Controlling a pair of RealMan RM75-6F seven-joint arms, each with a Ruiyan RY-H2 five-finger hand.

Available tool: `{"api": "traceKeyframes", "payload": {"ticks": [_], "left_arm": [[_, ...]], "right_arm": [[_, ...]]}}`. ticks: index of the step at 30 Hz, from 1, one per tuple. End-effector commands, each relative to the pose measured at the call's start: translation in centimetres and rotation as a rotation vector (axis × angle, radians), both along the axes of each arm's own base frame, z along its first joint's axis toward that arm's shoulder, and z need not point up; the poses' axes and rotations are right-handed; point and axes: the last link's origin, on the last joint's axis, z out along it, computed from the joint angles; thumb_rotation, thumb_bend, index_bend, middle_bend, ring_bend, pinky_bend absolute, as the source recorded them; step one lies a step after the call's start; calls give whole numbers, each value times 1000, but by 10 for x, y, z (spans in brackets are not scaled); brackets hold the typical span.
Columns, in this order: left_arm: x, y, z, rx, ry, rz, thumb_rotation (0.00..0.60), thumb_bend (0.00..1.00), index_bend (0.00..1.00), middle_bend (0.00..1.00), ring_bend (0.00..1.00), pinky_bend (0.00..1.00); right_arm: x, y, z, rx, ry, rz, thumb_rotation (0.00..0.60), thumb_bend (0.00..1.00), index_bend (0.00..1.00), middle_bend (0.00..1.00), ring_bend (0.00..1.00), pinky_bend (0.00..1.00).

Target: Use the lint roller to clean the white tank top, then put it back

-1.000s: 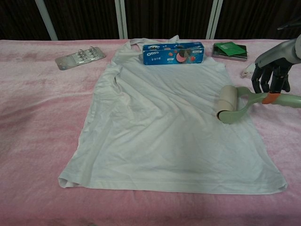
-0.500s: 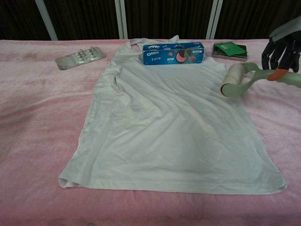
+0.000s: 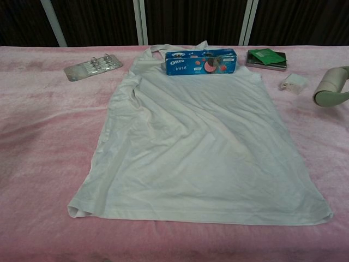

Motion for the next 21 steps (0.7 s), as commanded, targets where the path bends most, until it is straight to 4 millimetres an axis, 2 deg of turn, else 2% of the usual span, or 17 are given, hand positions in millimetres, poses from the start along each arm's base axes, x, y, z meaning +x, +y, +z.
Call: {"api": "traceKeyframes", "payload": {"ticks": [1,11,18,21], "left_arm": [[0,0,-1,0,1,1,600,318,149,85,36,0],[-1,0,0,3,4,4,600,317,149,85,36,0],[-1,1,-1,1,5,5,600,318,149,85,36,0],[-1,1,-1,1,7,6,600,317,149,85,36,0]], "right_arm": [[-23,5,-7,-3,-9,-12,600,601,920,725,674,446],[-39,4,-30,-32,-120,3,600,600,920,719,657,446],[-44,4,-35,-23,-133,4,600,523,917,681,582,422],[-45,5,-40,-17,-157,-4,600,488,834,611,539,416]]}}
